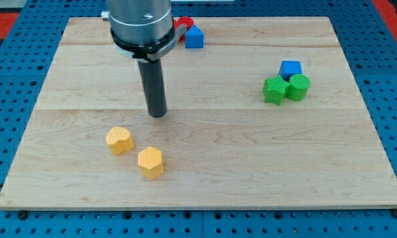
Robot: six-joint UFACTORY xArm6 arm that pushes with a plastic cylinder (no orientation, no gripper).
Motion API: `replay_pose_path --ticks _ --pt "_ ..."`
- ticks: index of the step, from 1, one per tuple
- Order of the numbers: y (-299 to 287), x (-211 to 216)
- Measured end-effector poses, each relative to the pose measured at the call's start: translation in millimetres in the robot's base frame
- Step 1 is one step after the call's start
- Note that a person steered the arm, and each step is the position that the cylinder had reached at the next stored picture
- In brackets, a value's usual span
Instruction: Place the yellow heart to the left side of the green star
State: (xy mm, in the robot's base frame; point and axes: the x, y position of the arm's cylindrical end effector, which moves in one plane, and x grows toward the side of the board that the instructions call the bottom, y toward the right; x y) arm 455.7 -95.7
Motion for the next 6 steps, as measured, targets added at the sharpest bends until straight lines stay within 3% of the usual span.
replay_pose_path --ticks 1,2,3,6 --pt "-93.2 0.3" --pt "-105.7 39.0" --pt "-66.1 63.2" --pt "49.1 67.4"
